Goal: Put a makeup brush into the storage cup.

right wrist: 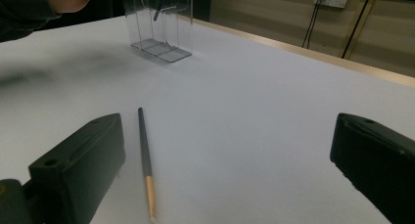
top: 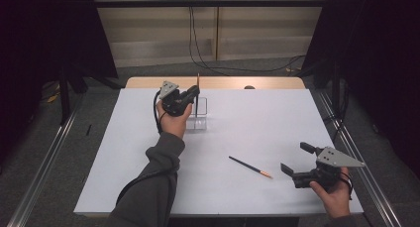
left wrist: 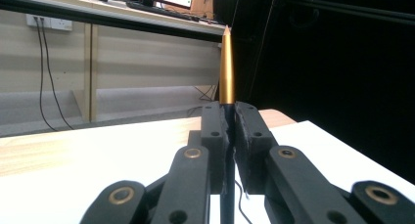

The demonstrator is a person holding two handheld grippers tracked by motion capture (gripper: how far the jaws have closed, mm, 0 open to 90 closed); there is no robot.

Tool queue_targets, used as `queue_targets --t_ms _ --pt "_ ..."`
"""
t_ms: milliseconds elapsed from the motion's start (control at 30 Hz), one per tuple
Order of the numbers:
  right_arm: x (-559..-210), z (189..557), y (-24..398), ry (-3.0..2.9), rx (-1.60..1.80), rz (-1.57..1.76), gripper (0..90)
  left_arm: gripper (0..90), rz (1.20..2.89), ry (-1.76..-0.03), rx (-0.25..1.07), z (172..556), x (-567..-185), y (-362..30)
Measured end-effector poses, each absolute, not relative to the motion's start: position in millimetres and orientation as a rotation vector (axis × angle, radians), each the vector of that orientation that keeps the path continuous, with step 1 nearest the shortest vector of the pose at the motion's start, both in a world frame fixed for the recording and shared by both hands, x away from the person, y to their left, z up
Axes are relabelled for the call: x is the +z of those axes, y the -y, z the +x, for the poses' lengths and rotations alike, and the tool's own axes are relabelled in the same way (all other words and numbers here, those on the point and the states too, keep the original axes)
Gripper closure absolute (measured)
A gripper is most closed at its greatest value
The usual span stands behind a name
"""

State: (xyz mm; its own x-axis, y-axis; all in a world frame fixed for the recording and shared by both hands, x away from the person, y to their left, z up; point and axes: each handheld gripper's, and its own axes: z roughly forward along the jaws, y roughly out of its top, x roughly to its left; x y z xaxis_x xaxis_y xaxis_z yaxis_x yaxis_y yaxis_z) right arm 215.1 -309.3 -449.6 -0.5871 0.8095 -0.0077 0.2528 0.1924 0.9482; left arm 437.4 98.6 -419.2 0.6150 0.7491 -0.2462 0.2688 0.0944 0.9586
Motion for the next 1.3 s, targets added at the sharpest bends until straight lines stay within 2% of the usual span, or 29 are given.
queue_targets --t_ms 1300 --pt "-451.8 216.4 306.4 -1.978 1.385 0.980 0.0 83.5 1.512 -0.913 0.419 426.6 -429.3 -106.3"
